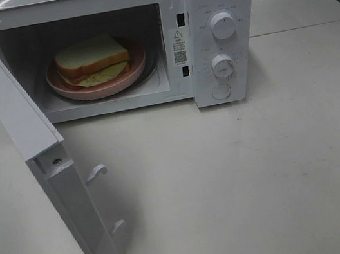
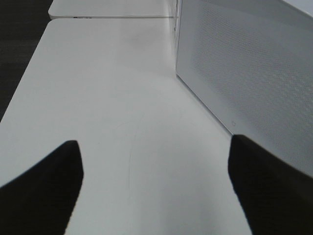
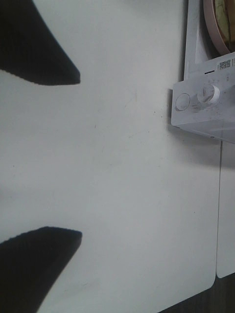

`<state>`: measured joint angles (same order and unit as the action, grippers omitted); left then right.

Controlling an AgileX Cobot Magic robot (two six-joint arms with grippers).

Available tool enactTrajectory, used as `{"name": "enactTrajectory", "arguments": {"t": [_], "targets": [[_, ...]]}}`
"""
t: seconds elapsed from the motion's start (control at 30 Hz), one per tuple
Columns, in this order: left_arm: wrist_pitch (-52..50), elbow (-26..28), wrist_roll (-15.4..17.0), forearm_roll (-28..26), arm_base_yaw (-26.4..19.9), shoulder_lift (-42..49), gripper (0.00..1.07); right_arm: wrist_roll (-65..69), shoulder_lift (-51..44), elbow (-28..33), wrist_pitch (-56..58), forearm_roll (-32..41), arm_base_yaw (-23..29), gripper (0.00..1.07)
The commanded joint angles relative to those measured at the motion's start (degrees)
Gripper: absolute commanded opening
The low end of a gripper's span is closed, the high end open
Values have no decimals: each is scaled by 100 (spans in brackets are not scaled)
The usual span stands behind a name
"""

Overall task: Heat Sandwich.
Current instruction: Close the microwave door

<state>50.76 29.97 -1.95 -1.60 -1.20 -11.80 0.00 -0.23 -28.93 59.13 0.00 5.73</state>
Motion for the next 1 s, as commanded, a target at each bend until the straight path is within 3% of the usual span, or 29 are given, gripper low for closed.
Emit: {"name": "enactTrajectory", "arguments": {"t": [0.03,0.17,0.23,0.27,0.4,0.73,1.0], "targets": [[-561,34,-6,-23,-11,-338,54,0,-155,6,-6,0,-46,76],[-877,34,-6,-23,-11,-550,43,0,-155,6,-6,0,-46,76],[-1117,6,-6,-23,-11,-762,30,0,-155,6,-6,0,-46,76],[-1117,6,-6,-23,-11,-762,30,0,-155,6,-6,0,-46,76],[-1662,-258,-6,-63,-11,-1060,2,0,-155,6,-6,0,-46,76],[-3146,-997,-34,-69,-11,-1518,0,0,-155,6,-6,0,-46,76],[-5225,-1879,-57,-40,-11,-2057,0,0,-155,6,-6,0,-46,76]]}}
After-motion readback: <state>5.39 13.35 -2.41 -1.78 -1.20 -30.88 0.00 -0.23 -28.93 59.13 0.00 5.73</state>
